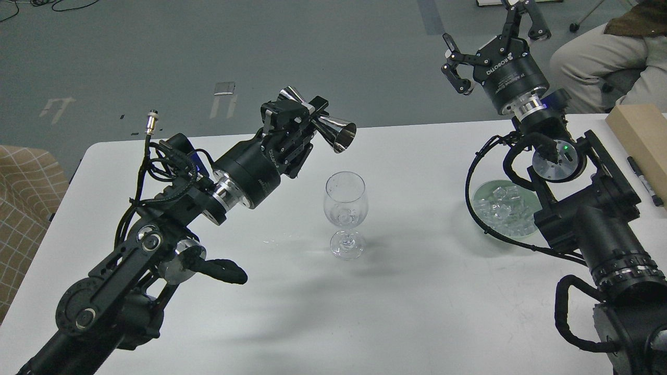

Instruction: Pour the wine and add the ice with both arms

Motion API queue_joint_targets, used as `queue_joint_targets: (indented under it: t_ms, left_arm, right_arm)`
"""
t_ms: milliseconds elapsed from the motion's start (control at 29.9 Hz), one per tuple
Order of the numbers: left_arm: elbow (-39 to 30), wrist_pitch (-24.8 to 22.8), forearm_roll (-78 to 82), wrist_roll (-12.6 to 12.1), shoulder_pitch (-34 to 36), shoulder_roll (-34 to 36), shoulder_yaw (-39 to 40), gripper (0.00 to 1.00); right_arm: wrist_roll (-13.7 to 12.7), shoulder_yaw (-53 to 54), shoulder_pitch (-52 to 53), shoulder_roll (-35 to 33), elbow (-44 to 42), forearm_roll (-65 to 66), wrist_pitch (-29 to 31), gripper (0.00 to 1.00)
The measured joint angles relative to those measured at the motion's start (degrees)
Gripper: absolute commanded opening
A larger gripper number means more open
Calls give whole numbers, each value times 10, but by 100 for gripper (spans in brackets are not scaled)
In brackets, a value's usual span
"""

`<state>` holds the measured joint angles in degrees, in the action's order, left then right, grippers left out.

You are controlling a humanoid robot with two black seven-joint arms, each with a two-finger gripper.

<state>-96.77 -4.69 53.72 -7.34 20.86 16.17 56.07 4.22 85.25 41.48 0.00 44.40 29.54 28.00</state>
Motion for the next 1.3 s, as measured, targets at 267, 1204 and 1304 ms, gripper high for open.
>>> queue_joint_targets:
  t_ms: [267, 1204, 1304]
  left_arm:
    - [0, 0, 5, 9, -3, -1, 0, 8]
    - [15, 86, -319, -69, -7, 5, 57, 9]
    - [25, 94, -362, -70, -10, 9, 68, 9]
  right_arm:
    - [0, 0, 0, 0, 0, 0, 0, 100]
    - [0, 0, -1, 0, -1, 1, 0, 100]
    - [0, 0, -1, 0, -1, 1, 0, 100]
